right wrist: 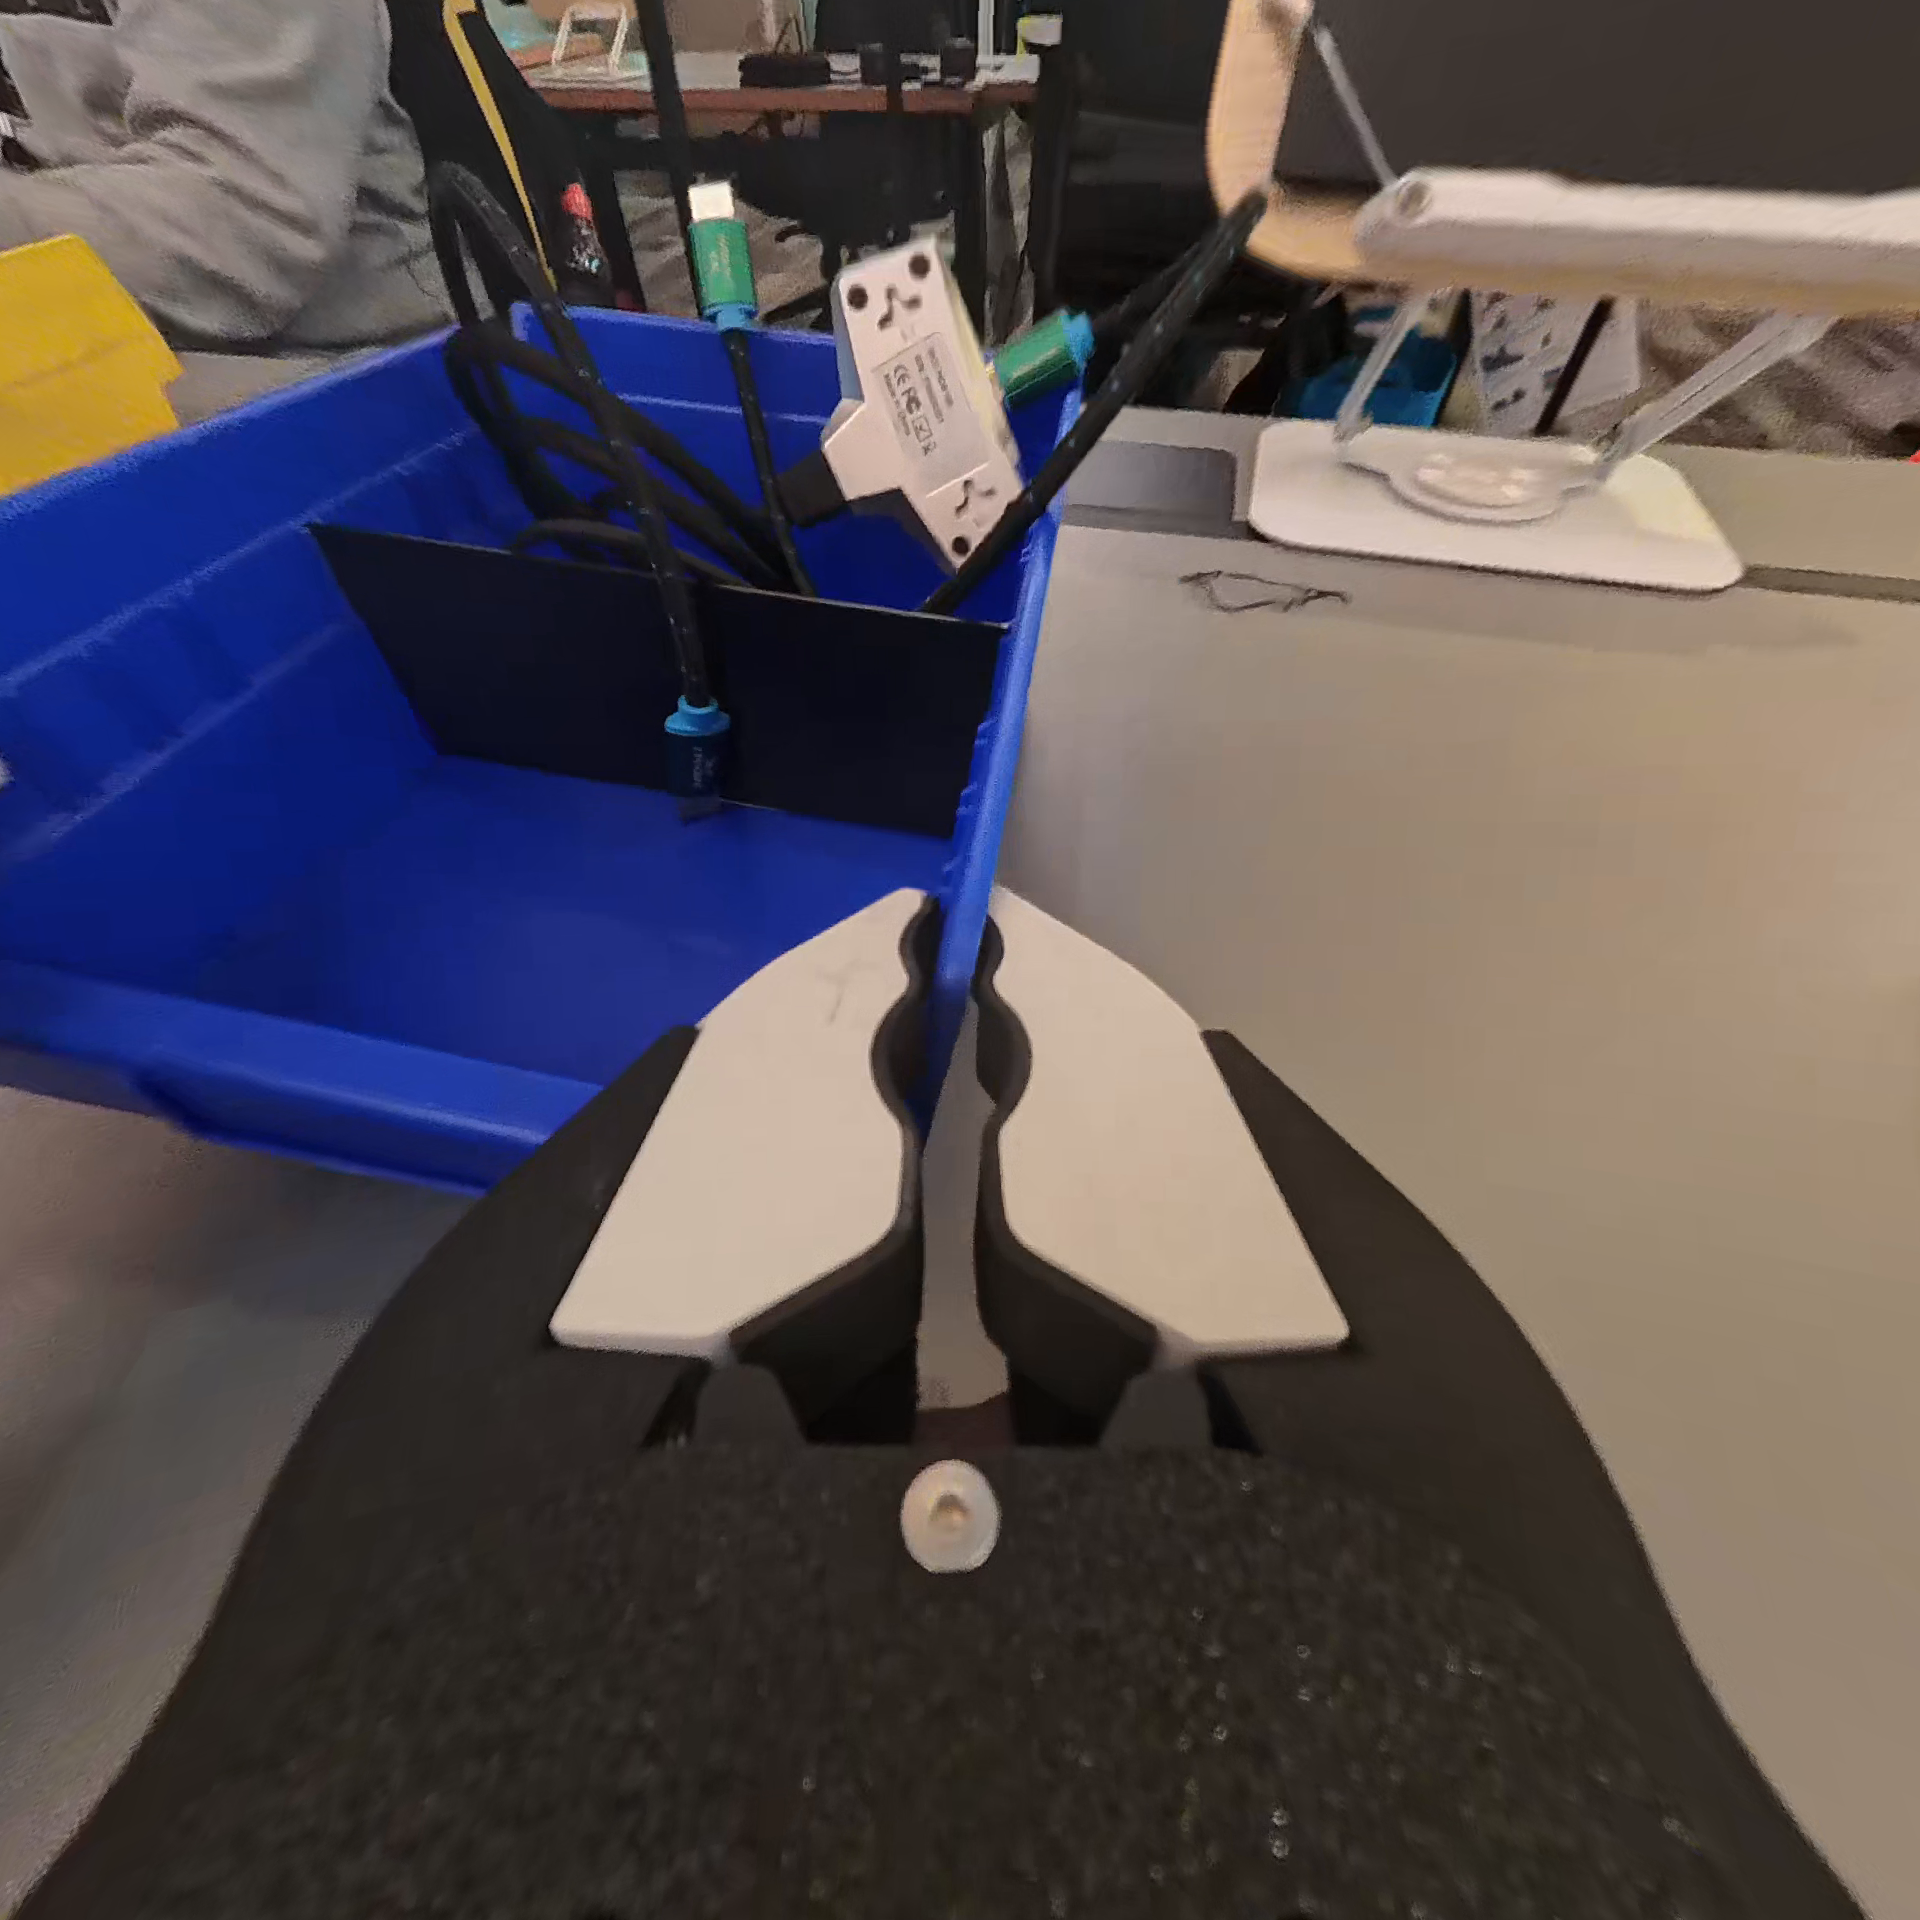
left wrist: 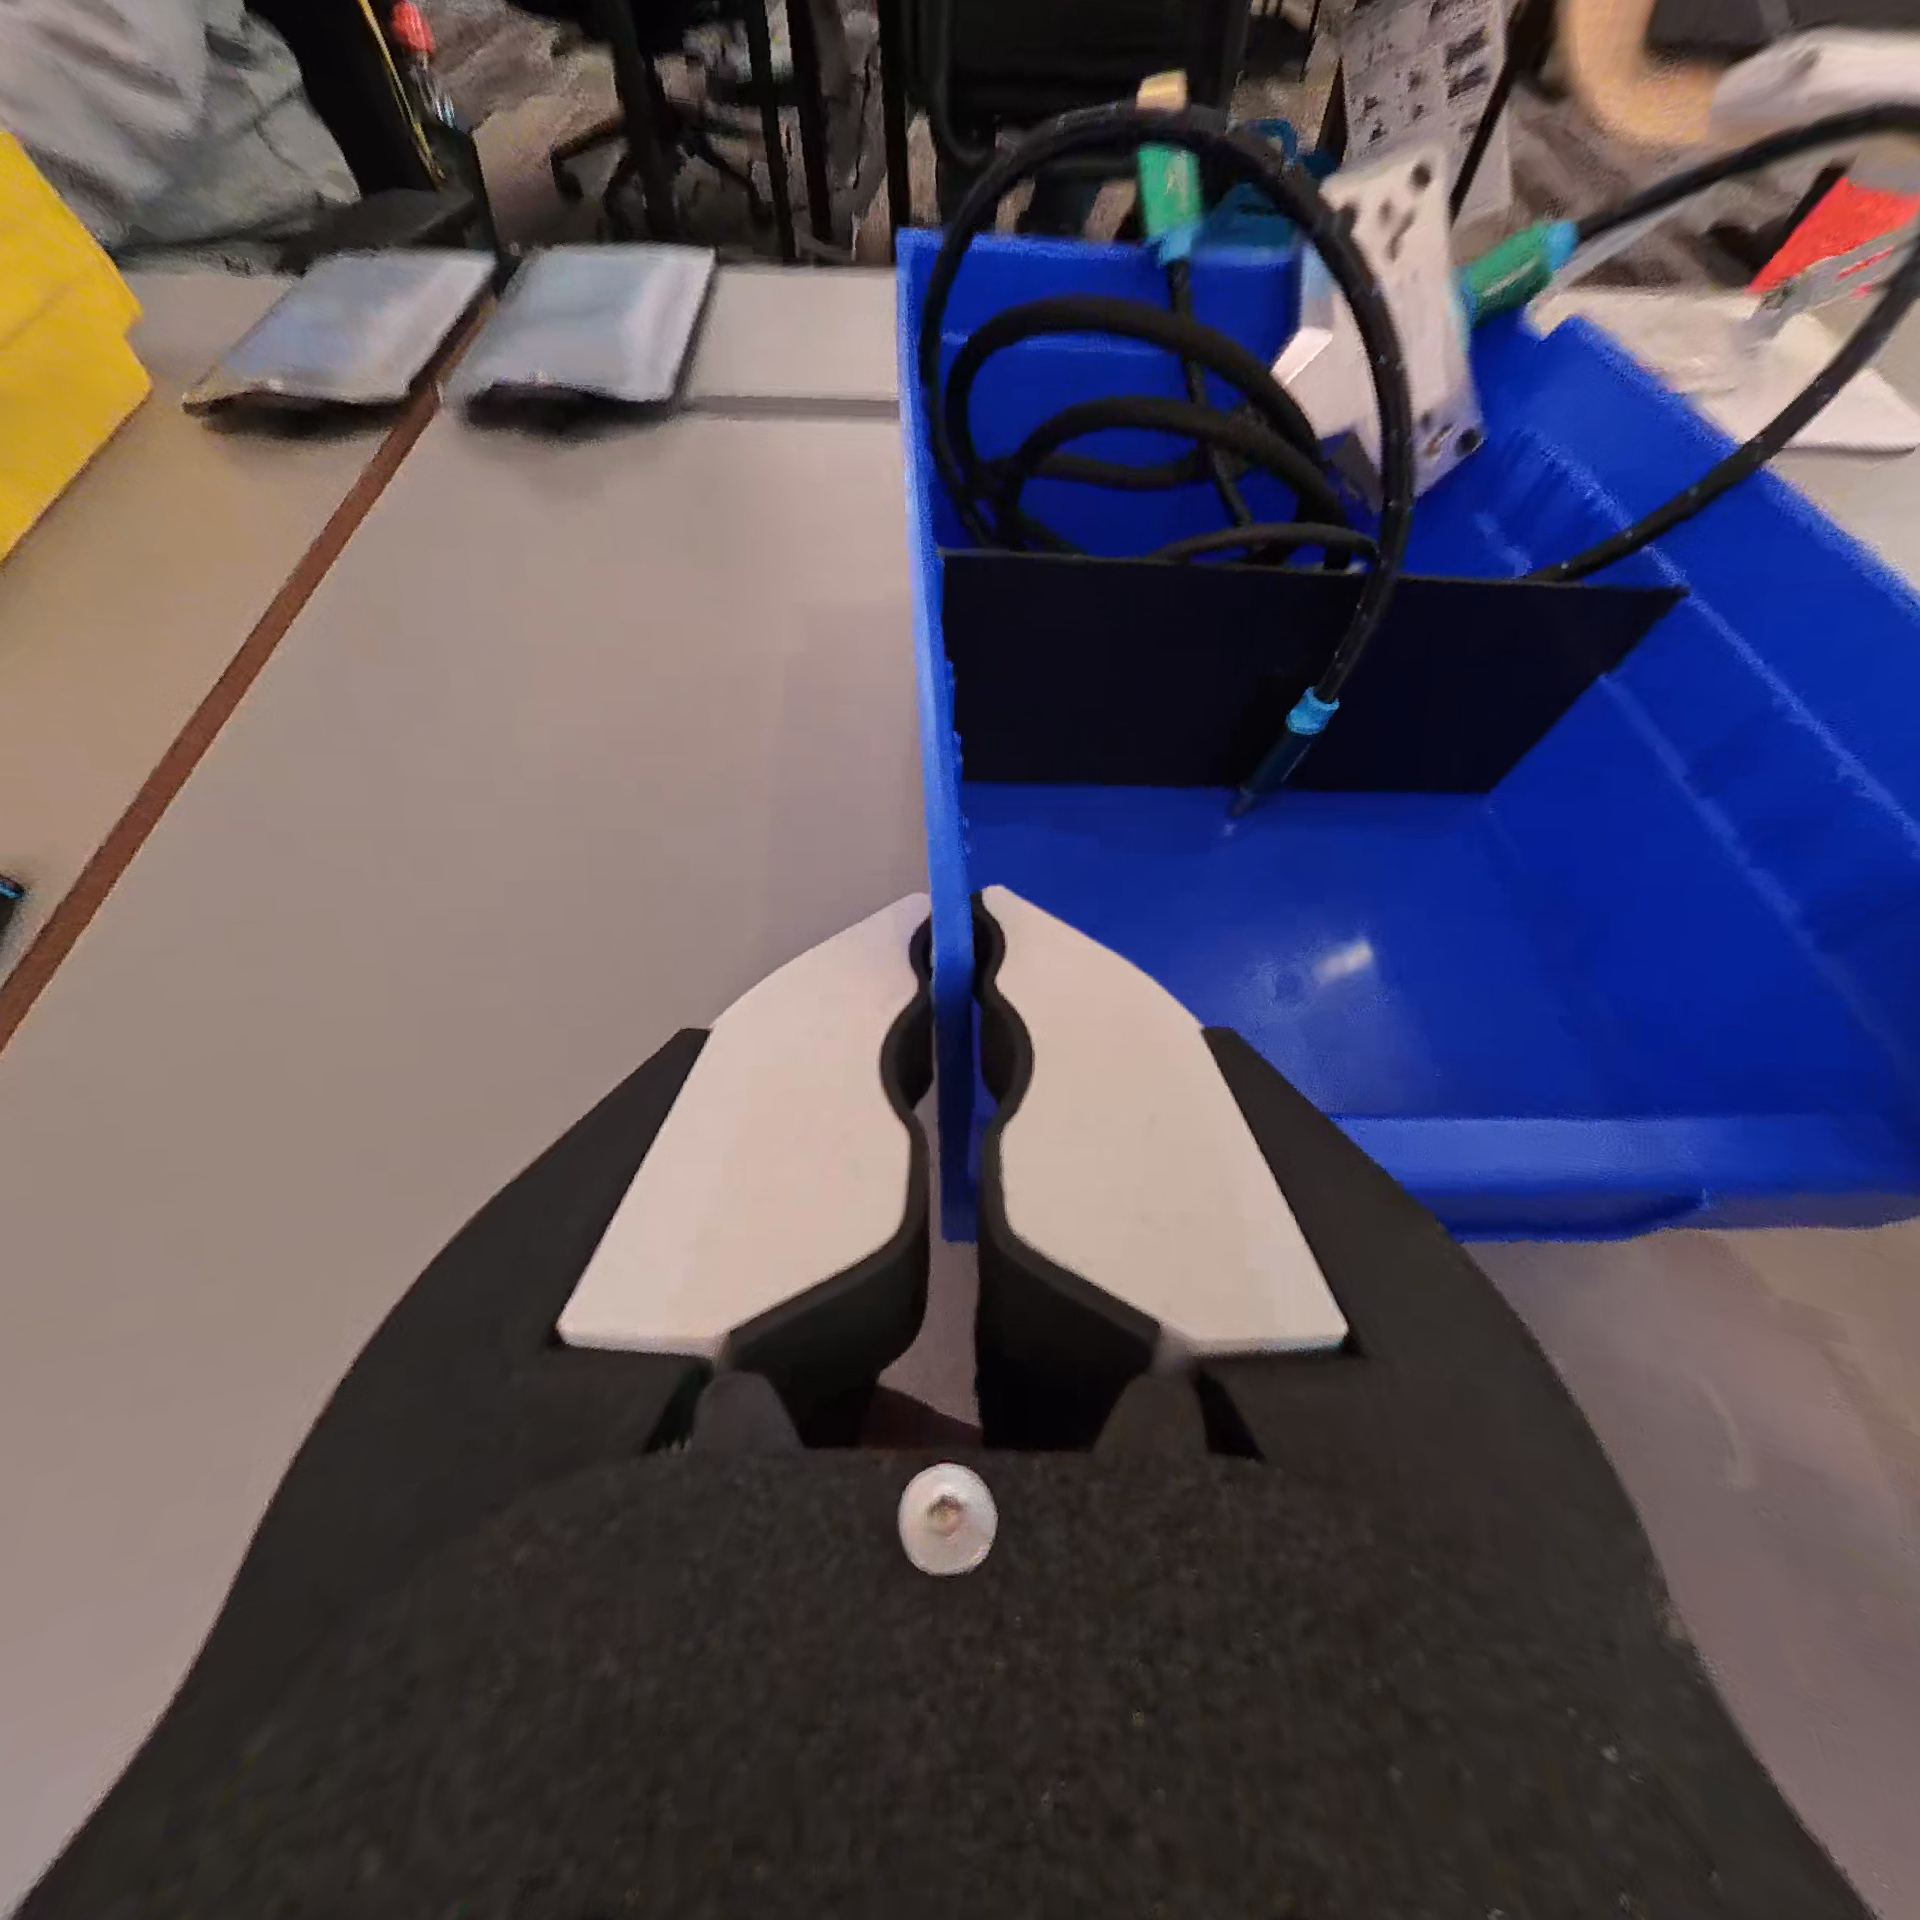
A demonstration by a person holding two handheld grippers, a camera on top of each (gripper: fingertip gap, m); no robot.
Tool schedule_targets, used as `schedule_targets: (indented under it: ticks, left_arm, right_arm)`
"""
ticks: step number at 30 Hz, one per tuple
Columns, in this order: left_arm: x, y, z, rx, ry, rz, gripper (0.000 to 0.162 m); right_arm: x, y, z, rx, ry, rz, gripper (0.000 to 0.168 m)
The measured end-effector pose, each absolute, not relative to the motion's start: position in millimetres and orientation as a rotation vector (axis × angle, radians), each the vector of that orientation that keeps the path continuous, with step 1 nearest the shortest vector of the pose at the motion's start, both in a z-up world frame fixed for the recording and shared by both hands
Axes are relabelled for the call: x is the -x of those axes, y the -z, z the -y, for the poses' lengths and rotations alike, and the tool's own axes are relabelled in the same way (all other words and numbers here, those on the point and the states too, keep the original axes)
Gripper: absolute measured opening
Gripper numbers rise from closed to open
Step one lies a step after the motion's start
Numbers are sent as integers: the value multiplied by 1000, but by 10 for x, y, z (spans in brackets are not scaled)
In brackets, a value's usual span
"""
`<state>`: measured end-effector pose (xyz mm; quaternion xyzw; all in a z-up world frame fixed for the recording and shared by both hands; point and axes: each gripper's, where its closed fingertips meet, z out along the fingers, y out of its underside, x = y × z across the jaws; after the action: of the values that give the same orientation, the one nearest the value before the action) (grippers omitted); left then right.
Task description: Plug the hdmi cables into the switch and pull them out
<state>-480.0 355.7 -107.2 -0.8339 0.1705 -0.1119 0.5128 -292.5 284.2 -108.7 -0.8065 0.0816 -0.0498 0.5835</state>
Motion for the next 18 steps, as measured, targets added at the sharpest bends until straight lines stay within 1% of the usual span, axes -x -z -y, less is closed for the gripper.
schedule_targets:
  ticks: [3, 7, 8, 10, 11, 12, 16, 18]
  left_arm:
    - [4863, 1261, -3565, 2061, 352, -375, 3]
    - [4879, 1226, -3527, 2079, 536, -278, 7]
    - [4899, 1178, -3507, 2063, 557, -261, 10]
    - [4960, 1045, -3440, 2027, 571, -237, 27]
    - [5004, 961, -3400, 2002, 564, -221, 32]
    - [5041, 865, -3353, 1967, 562, -204, 35]
    - [4840, 466, -3033, 1787, 652, -261, 35]
    - [4463, 368, -2768, 1737, 701, -370, 26]
  right_arm:
    - [3026, 1144, -2862, 1866, 51, -158, 8]
    - [3106, 1141, -2801, 1899, 8, 19, 11]
    - [3156, 1124, -2726, 1915, -44, 93, 13]
    - [3260, 1077, -2436, 1935, -211, 246, 17]
    - [3300, 1065, -2225, 1939, -311, 346, 26]
    - [3262, 1067, -2002, 1937, -376, 431, 31]
    - [2454, 1215, -1349, 1914, -425, 435, 35]
    - [1932, 1276, -1162, 1955, -439, 323, 39]
